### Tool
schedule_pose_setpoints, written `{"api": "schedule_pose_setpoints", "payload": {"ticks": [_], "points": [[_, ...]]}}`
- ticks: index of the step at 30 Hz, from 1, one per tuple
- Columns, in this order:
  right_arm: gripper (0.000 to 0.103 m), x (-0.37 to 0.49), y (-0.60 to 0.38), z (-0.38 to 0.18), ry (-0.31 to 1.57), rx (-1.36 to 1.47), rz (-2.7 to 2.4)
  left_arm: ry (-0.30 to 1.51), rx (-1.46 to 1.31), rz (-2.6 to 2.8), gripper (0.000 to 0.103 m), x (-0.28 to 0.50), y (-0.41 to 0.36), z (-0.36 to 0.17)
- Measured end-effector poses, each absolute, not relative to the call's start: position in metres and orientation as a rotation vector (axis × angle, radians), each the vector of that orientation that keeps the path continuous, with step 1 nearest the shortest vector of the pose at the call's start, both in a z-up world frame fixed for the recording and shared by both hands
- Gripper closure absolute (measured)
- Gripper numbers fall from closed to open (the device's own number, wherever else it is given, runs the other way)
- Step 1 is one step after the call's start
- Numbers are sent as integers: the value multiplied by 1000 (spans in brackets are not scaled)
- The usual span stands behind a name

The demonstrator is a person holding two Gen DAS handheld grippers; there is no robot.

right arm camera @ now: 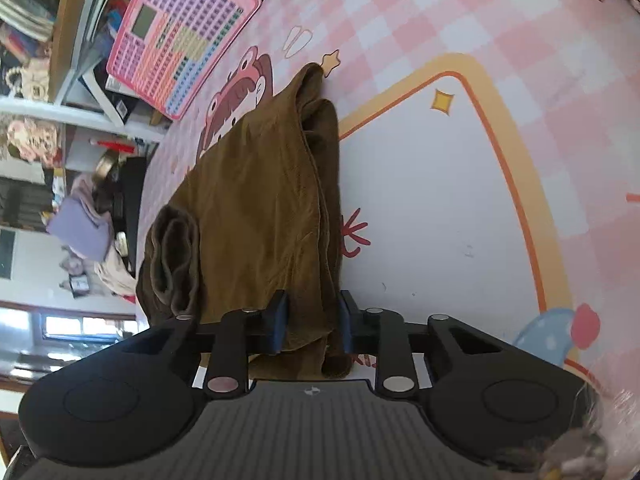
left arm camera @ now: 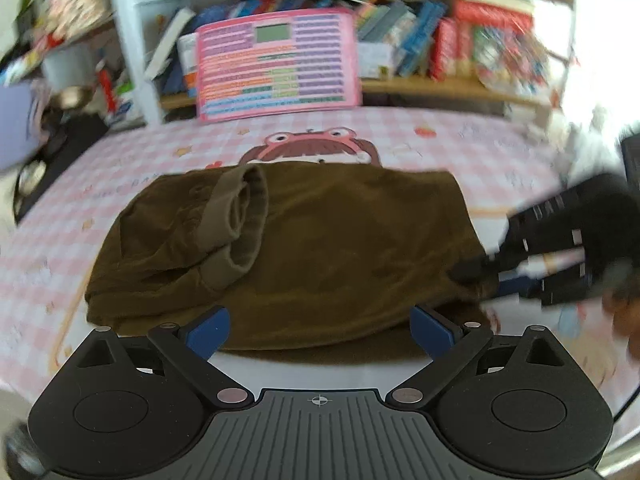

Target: Fold clothes

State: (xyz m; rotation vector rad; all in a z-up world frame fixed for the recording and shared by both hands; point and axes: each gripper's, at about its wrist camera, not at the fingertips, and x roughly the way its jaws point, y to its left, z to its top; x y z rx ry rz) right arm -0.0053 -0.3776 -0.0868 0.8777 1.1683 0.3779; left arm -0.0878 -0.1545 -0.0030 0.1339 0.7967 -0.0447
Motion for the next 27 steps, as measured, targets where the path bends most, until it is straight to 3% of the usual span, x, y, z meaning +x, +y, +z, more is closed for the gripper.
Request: {"api": "schedule_pose_setpoints", "payload": {"ticks": [19, 21, 23, 27], "points": [[85, 7, -368, -51, 1088, 878, 490, 766, 548, -243, 5, -73, -233, -42], [74, 4, -372, -53, 1104, 843, 456, 752, 556, -267, 5, -77, -236, -41], [52, 0, -377, -56, 1123, 807, 423, 755, 545, -270, 5, -79, -235, -39], [54, -10, -382, -71, 1194, 750, 397, 768, 544, -292, 5, -80, -235, -40]]}}
